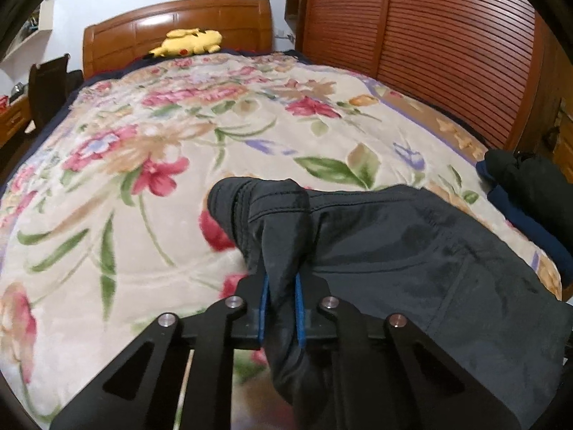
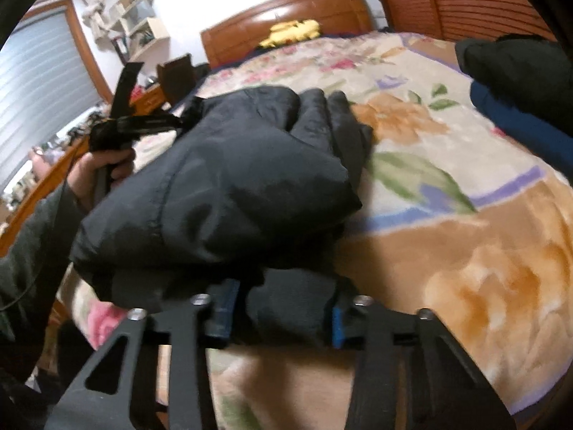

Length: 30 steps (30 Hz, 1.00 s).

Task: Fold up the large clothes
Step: 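Grasp the jacket bundle edge with the left gripper while the right gripper grasps the other edge, then lift the bundle with both grippers and carry it onto the clothes stack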

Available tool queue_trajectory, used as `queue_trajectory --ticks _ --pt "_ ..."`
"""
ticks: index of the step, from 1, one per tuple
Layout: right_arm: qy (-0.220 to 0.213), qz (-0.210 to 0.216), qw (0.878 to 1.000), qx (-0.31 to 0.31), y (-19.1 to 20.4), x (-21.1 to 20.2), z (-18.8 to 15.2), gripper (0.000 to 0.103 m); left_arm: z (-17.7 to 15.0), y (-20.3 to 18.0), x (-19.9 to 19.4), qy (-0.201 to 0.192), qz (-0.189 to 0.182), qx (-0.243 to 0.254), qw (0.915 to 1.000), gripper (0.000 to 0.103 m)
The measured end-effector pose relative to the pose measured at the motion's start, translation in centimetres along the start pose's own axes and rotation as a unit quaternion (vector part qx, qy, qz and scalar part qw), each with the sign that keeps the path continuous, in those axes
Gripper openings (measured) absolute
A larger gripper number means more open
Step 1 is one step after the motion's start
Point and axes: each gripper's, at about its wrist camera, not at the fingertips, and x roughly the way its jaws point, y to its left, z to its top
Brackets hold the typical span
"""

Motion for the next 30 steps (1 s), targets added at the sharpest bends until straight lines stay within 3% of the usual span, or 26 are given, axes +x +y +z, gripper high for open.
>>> queue_trajectory --ticks 5,16,24,30 --pt "-0.024 0.007 1.000 -0.017 1.0 -1.3 0.9 0.023 0.9 -0.9 -3.1 -0.027 0.013 0.005 0.9995 0.006" --pt "-0.068 -0.001 0.997 -0.021 1.2 -3.2 2.5 0.019 1.5 -3.9 -6.6 -0.061 0.037 0.015 0.9974 0.006" --pt "-0.094 -0.039 0.991 -0.082 2.1 -5.6 4.6 0.016 3.2 -6.4 -7.5 -0.076 0.038 0.028 0.9960 0.006" --pt "-0.106 -0.078 0.985 -0.116 0.4 -7.3 7.2 0.014 5.7 -10.3 -7.6 -0.096 0.039 0.051 0.9933 0.006"
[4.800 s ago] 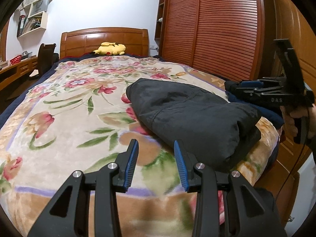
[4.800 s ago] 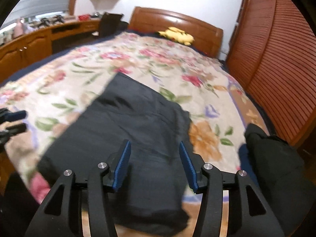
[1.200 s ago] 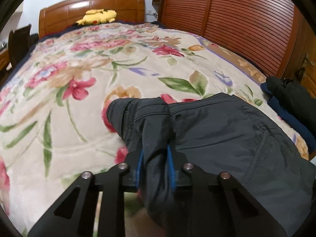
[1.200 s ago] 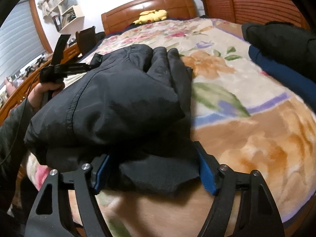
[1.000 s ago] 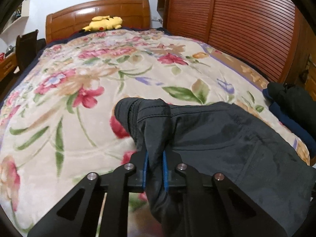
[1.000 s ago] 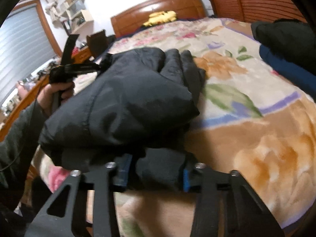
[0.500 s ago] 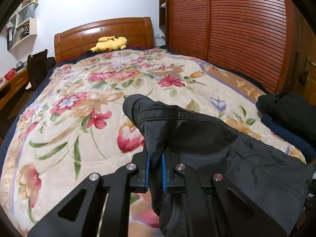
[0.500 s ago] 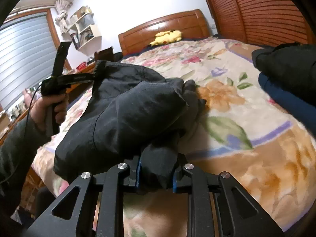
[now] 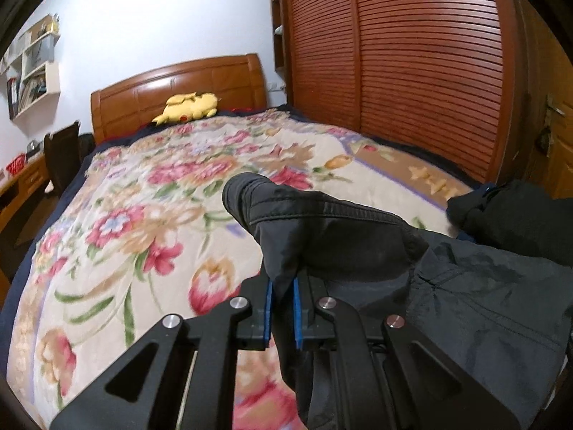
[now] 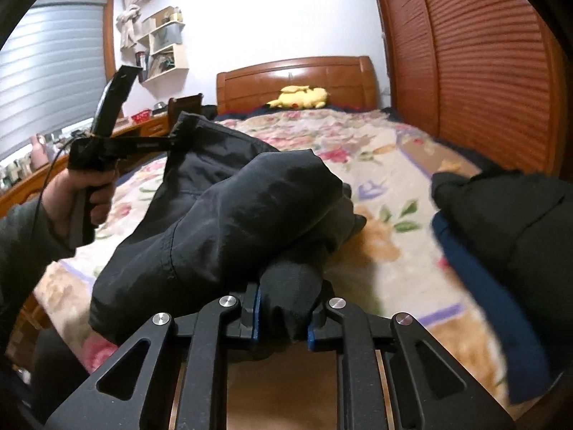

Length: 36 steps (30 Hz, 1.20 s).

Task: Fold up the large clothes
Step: 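Lift the bundle with both grippers and carry it onto the clothes stack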

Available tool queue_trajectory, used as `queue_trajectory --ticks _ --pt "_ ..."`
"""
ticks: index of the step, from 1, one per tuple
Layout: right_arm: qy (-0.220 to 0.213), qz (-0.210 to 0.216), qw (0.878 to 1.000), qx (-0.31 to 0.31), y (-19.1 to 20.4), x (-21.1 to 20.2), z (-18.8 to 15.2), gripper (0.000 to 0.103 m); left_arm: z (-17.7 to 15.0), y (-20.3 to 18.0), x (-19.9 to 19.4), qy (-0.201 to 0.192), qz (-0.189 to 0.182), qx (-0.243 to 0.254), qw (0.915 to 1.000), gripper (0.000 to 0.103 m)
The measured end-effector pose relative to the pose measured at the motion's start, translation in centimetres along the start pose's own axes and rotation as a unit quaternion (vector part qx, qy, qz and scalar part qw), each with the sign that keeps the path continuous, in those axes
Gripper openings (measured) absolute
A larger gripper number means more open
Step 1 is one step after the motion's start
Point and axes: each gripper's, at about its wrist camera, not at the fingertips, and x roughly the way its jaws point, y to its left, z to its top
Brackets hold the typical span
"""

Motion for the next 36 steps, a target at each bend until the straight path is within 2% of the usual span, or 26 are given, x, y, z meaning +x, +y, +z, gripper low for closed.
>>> queue_trajectory --ticks 7,14,20,26,31,33,36 --pt "-0.018 -0.056 0.997 -0.044 -3.8 -1.8 3.2 0.009 5.5 -5.4 0.6 -0.028 -0.013 0.021 0.9993 0.005" --pt "-0.034 -0.110 0.992 -0.056 -8.1 -4.1 6.0 0.008 11.6 -11.8 -0.1 -0.076 -0.030 0.039 0.9959 0.005" --pt "-0.041 -0.183 0.980 -0.061 -13.4 -8.2 8.4 0.008 14.8 -17.4 1.0 -0.094 -0.071 0.035 0.9924 0.005" --pt "-0.020 -0.271 0.961 -0.050 -20.4 -11.5 8.0 0.008 15.2 -25.0 3.2 -0.079 -0.141 0.044 0.9860 0.005" --pt "0.003 -0.319 0.947 -0.023 -25.5 -14.4 5.5 0.008 13.4 -30.4 6.1 -0.034 -0.179 0.064 0.9813 0.008" --pt "0.022 -0.338 0.941 -0.012 -27.2 -14.9 4.0 0.008 12.4 -31.9 7.5 -0.012 -0.176 0.070 0.9819 0.009" --pt "0.049 -0.337 0.940 0.014 -29.4 -14.6 1.2 0.009 11.0 -33.2 8.8 0.013 -0.143 0.096 0.9849 0.010"
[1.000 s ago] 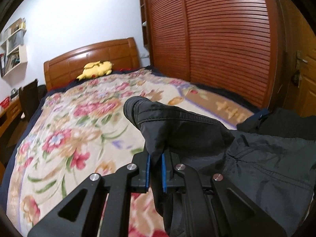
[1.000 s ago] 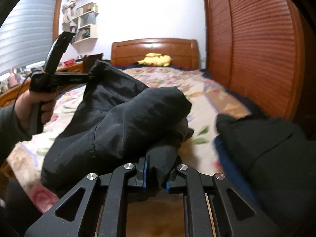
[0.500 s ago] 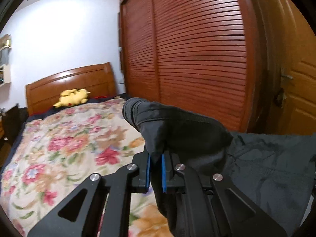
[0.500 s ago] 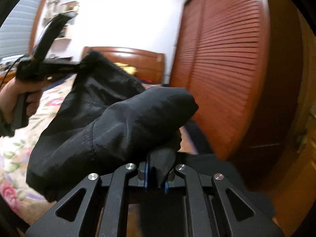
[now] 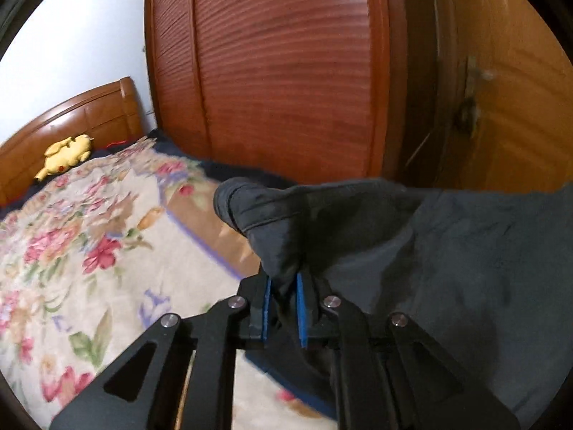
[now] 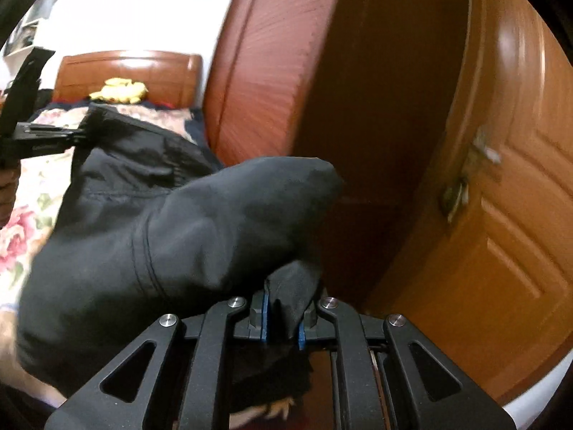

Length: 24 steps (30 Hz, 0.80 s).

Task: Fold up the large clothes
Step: 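Lift the bundle with both grippers and carry it onto the clothes stack, then release both grippers and press the jacket flat on the stack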

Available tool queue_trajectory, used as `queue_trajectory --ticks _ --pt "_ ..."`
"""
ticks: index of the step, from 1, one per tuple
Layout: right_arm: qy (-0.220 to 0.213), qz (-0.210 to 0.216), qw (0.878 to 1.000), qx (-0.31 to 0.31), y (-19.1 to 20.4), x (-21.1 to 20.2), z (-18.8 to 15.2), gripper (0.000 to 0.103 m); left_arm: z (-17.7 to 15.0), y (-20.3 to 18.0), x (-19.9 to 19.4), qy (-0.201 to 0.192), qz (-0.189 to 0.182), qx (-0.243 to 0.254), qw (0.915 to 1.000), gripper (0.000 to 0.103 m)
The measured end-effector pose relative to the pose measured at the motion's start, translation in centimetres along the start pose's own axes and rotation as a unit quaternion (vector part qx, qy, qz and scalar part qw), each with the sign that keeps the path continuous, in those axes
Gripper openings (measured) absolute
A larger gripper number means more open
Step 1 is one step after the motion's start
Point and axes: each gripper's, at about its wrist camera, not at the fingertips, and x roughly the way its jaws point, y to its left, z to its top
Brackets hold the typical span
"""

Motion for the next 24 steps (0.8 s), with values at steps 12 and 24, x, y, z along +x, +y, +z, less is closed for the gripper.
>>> queue_trajectory --ticks 12,24 --pt "-0.024 -0.006 0.998 0.058 -1.7 -4.4 0.6 0.043 -7.1 2.4 -6.5 0.015 -0.053 -0.017 0.9983 0.020" --pt "-0.051 0.062 0.997 0.012 7.4 -4.5 4.1 0.063 -13.3 3.4 -14.1 -0.021 -0.040 0.018 0.9988 0.032"
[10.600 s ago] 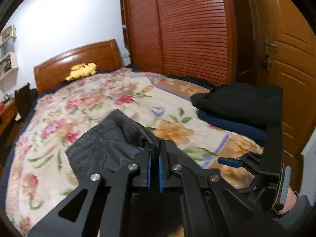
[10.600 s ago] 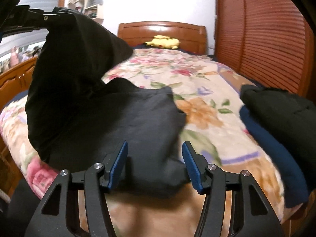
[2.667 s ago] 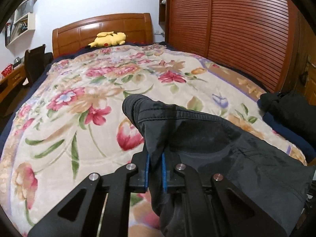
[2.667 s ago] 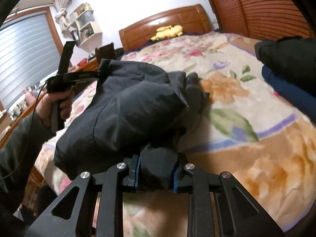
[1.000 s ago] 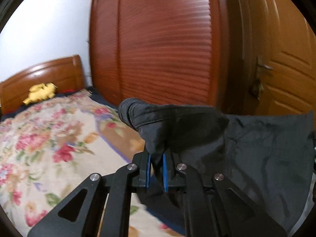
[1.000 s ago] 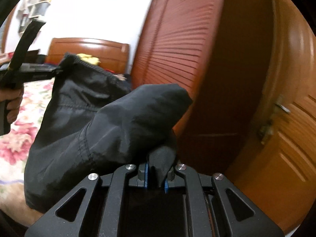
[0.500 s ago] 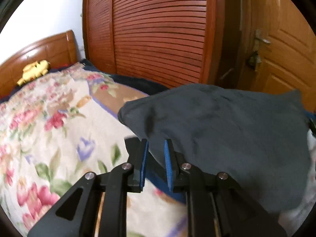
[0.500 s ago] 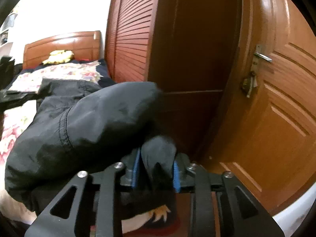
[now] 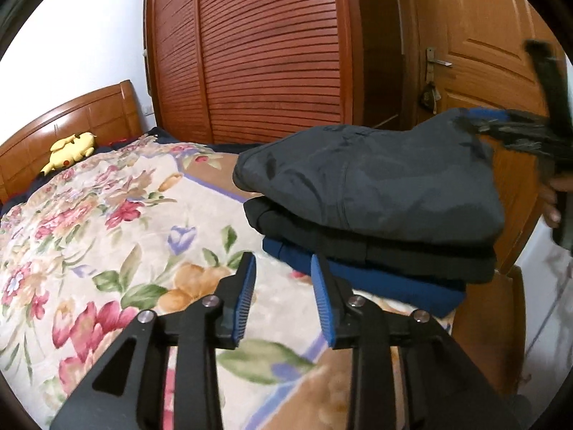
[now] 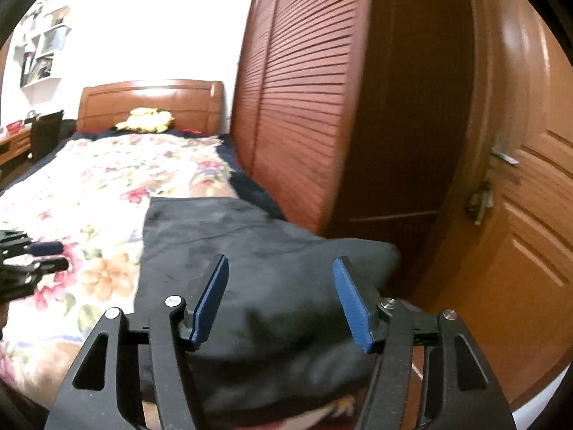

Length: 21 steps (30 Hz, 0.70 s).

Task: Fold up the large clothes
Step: 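Release both grippers and press the jacket flat on the stack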

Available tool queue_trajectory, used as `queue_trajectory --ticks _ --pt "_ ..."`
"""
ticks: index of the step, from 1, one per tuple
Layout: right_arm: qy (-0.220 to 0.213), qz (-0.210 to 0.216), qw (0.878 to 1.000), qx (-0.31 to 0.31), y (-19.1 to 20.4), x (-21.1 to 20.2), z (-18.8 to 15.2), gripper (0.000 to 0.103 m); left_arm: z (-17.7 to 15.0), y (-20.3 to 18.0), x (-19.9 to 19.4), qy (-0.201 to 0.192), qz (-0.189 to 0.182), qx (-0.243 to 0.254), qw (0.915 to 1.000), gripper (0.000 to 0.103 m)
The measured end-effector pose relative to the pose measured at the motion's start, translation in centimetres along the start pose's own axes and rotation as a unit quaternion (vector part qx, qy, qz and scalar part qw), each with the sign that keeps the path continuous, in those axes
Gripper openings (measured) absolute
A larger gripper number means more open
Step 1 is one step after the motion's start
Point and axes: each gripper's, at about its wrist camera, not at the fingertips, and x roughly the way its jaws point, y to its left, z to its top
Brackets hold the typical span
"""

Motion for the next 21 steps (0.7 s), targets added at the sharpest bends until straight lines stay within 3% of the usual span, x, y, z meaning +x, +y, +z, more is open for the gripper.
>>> queue_trajectory --ticks 6,8,15,21 --pt "0.058 -0.029 0.998 -0.027 1.3 4.8 -1.7 0.065 -2.3 0.4 -2.0 -0.012 -0.003 -0.003 0.9999 0.041" --pt "0.072 -0.028 0.997 -0.013 0.4 5.2 -2.6 0.067 -3.1 0.4 -2.6 -0.017 -0.003 -0.002 0.9998 0.052" --pt "0.085 -0.036 0.995 0.039 -2.9 5.4 -5.3 0.075 -5.0 0.4 -4.0 -0.029 -0.001 -0.002 0.9996 0.061" --pt "0.073 -0.049 0.995 0.056 -2.7 4.0 -5.2 0.077 -6.3 0.4 -5.7 -0.038 0.008 -0.004 0.9992 0.063"
